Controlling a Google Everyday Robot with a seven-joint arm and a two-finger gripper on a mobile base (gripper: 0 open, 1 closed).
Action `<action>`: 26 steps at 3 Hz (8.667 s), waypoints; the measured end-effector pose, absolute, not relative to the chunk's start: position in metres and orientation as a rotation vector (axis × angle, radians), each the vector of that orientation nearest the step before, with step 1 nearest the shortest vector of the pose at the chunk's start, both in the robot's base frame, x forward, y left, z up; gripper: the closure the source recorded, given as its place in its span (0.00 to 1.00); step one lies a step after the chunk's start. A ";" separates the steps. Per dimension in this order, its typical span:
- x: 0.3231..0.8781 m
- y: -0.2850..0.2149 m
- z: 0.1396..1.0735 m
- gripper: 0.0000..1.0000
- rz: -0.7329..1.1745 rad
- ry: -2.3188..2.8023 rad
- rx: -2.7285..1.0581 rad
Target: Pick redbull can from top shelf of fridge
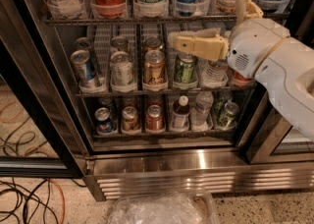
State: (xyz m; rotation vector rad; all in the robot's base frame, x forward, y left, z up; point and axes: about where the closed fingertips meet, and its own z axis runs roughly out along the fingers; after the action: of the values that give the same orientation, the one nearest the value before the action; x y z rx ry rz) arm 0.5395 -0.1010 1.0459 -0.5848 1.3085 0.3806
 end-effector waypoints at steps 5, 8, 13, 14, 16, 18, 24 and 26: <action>0.543 -0.117 1.052 0.07 0.325 1.322 -0.599; 0.543 -0.117 1.052 0.32 0.325 1.322 -0.599; 0.555 -0.117 1.052 0.39 0.360 1.349 -0.535; 0.565 -0.115 1.054 0.37 0.370 1.350 -0.527; 0.586 -0.109 1.057 0.37 0.383 1.350 -0.531; 0.671 -0.086 1.067 0.35 0.433 1.362 -0.528; 0.668 -0.075 1.067 1.00 0.447 1.358 -0.561; 0.659 -0.067 1.066 1.00 0.439 1.349 -0.618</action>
Offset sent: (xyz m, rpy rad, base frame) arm 0.0013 -0.0244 0.0050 -0.0311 0.0020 -0.0460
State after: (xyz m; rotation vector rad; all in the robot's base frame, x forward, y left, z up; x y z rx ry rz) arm 0.6586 -0.0674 1.0661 -0.6178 1.3492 0.4394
